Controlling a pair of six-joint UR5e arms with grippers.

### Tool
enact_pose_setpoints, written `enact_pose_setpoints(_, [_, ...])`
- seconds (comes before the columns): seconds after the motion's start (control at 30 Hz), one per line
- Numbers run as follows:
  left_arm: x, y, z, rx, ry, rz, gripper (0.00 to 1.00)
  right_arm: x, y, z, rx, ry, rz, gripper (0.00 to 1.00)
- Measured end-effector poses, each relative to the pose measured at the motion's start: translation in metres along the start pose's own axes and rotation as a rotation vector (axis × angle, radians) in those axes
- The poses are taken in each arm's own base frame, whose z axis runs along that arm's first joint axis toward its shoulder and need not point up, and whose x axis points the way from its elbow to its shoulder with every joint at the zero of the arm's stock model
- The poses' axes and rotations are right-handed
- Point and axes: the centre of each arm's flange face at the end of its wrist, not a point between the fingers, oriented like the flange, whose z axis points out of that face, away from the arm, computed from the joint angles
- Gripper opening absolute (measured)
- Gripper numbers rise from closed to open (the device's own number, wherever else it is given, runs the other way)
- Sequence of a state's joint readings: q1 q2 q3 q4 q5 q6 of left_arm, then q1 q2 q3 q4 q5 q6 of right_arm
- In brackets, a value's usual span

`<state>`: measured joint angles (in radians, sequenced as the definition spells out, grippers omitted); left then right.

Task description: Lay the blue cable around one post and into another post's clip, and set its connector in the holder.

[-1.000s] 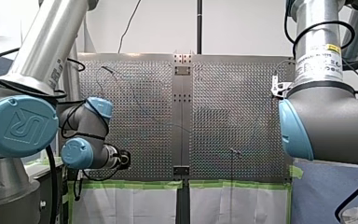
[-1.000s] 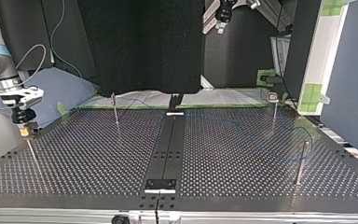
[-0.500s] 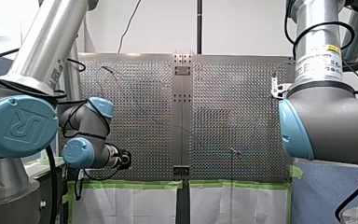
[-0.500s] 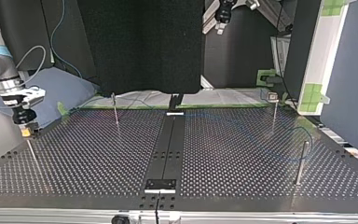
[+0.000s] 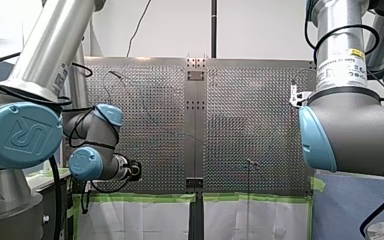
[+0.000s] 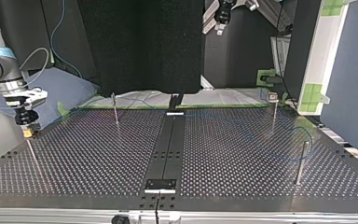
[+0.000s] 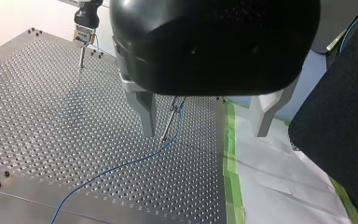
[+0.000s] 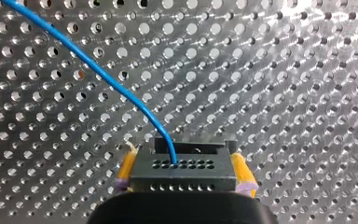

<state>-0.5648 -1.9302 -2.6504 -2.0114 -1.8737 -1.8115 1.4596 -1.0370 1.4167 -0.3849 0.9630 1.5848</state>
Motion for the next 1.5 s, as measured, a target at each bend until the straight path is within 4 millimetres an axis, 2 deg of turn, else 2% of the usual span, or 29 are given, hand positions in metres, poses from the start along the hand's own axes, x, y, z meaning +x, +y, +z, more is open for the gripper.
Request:
enact_pose_setpoints(0.67, [0.000, 0.000, 0.000, -0.003, 0.005, 0.001, 1.00, 0.002, 0.000, 0.004, -0.033, 0.012, 0.017, 0.00])
enact_pose_setpoints(1.5, [0.000, 0.000, 0.000, -0.002, 0.006, 0.002, 1.00, 0.002, -0.017, 0.011, -0.044, 0.015, 0.027, 0.00])
